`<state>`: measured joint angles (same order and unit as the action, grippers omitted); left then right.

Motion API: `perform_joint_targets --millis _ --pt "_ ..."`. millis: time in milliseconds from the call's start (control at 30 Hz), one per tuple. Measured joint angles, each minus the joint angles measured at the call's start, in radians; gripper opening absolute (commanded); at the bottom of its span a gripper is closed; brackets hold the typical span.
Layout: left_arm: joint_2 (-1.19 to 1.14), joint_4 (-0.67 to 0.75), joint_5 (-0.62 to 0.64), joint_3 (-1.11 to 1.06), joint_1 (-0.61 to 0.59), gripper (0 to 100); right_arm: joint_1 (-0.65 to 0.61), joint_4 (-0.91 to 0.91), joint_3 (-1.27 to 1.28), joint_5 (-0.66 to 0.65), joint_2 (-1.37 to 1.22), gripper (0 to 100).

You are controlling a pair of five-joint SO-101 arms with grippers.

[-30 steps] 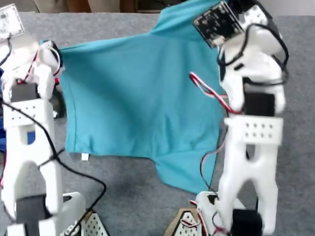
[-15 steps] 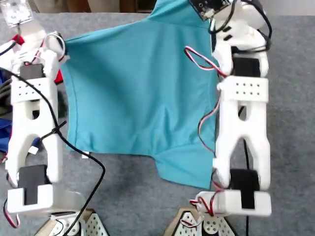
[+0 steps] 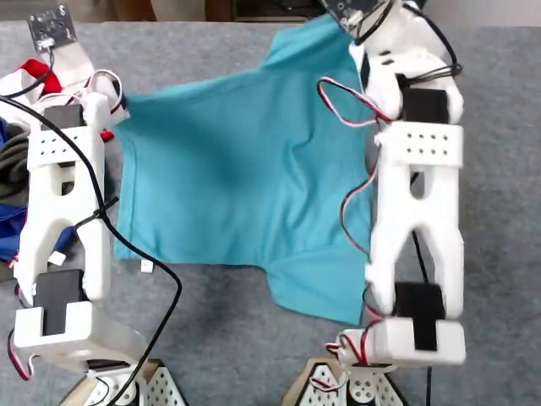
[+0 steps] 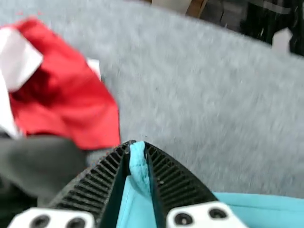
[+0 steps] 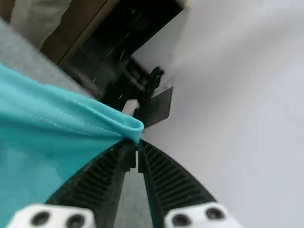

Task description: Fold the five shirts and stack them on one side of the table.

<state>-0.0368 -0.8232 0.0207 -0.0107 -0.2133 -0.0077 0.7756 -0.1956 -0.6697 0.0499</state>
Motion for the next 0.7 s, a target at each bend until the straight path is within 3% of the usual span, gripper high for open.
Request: perform_joint_targets --millis 333,533,700 --pt "0.0 -0.336 -0.071 0.083 0.0 2 -0.011 0.235 0.29 -0.12 0.382 0.4" --pt "0.0 -0.442 -0.112 0.078 0.0 2 -0.023 0.321 0.568 -0.144 0.678 0.4" --pt "0.038 -0.462 -0.115 -0.048 0.0 2 -0.026 0.391 0.786 -0.144 0.893 0.4"
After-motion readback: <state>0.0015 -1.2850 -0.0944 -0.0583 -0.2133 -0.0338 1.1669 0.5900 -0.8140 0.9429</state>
